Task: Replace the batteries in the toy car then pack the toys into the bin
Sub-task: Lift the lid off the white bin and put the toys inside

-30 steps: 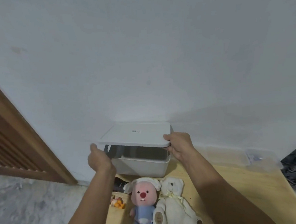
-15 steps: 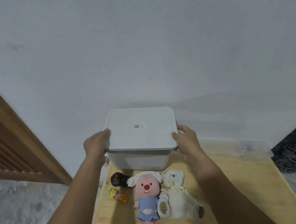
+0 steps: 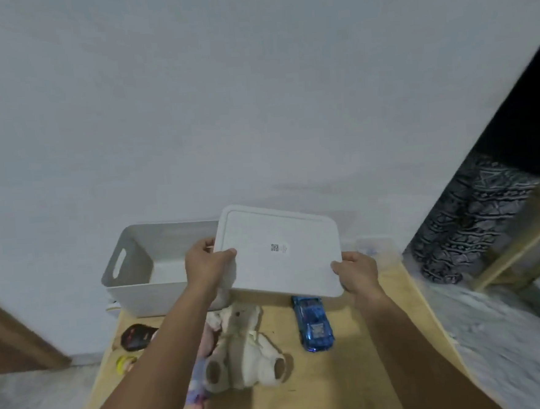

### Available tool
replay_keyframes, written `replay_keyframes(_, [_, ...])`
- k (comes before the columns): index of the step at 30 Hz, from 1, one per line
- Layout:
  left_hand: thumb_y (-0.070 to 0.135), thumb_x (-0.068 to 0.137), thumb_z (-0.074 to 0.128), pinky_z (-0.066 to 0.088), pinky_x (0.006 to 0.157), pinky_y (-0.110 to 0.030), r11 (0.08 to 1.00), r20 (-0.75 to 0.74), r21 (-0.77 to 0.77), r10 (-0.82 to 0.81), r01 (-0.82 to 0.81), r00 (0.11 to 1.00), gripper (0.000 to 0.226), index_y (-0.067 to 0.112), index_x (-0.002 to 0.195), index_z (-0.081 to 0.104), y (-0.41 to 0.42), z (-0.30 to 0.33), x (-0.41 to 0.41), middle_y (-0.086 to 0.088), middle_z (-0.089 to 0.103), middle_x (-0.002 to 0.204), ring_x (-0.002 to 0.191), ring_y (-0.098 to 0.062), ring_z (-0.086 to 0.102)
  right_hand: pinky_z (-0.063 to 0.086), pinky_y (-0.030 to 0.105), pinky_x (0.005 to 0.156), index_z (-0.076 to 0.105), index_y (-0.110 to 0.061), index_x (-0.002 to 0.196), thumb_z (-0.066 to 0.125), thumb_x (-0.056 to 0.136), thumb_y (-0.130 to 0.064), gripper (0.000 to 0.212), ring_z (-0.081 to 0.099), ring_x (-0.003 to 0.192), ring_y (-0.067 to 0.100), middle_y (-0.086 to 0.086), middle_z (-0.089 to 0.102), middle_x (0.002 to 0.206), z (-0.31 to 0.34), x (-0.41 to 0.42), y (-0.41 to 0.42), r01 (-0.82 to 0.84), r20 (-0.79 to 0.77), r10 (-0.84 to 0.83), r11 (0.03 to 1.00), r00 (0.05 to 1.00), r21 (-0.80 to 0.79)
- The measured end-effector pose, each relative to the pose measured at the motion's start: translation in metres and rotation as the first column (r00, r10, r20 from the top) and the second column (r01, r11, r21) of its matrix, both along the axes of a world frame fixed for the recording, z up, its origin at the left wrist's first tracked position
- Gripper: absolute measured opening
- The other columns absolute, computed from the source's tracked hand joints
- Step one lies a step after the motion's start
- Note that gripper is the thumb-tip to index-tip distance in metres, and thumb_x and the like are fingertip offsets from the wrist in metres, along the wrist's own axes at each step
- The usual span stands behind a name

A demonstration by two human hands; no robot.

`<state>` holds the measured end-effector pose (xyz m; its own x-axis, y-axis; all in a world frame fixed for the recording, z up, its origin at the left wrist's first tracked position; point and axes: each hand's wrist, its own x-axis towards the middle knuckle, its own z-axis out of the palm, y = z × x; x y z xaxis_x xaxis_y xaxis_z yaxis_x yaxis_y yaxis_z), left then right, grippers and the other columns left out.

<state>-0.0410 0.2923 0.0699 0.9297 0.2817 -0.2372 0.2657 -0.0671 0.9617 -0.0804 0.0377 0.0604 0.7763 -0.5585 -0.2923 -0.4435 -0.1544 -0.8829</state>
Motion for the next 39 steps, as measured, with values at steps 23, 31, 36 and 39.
replay_keyframes(23, [0.010, 0.082, 0.062, 0.043, 0.056, -0.023, 0.588, -0.456, 0.520, -0.422, 0.619, 0.784, 0.021, -0.001, 0.100, 0.064, -0.278, -0.116, -0.096, -0.012, 0.068, 0.101, 0.090, -0.024, 0.065, 0.048, 0.023, 0.059, 0.062, -0.006, 0.060, 0.040, 0.083, -0.009, 0.032, 0.066, 0.072, 0.026, 0.007, 0.058, 0.067, -0.104, -0.117, -0.269, -0.042, -0.294, -0.079, 0.922, 0.952, -0.385])
replay_keyframes(31, [0.026, 0.075, 0.074, 0.037, 0.050, -0.021, 0.622, -0.554, 0.358, -0.458, 0.696, 0.695, 0.046, -0.004, 0.107, 0.061, -0.282, -0.125, -0.108, -0.017, 0.065, 0.108, 0.094, -0.026, 0.065, 0.041, 0.026, 0.075, 0.066, 0.001, 0.100, 0.050, 0.081, -0.008, 0.027, 0.062, 0.101, 0.033, 0.016, 0.066, 0.106, -0.118, -0.115, -0.272, -0.080, -0.472, -0.058, 0.960, 0.880, -0.268])
replay_keyframes(36, [0.027, 0.078, 0.072, 0.031, 0.046, -0.019, 0.616, -0.557, 0.315, -0.496, 0.722, 0.666, 0.027, 0.006, 0.085, 0.057, -0.279, -0.127, -0.108, 0.000, 0.048, 0.074, 0.070, -0.014, 0.051, 0.044, 0.026, 0.075, 0.061, 0.004, 0.108, 0.052, 0.082, -0.009, 0.031, 0.062, 0.103, 0.034, 0.018, 0.065, 0.109, -0.118, -0.110, -0.267, -0.058, -0.505, -0.090, 0.961, 0.859, -0.269])
replay_keyframes(39, [0.026, 0.081, 0.069, 0.028, 0.044, -0.018, 0.599, -0.557, 0.323, -0.505, 0.732, 0.659, 0.032, 0.014, 0.066, 0.043, -0.273, -0.124, -0.106, 0.003, 0.040, 0.064, 0.057, -0.008, 0.042, 0.050, 0.032, 0.079, 0.061, 0.000, 0.104, 0.055, 0.079, -0.015, 0.029, 0.063, 0.095, 0.034, 0.015, 0.065, 0.100, -0.111, -0.102, -0.258, -0.036, -0.514, -0.135, 0.950, 0.847, -0.309])
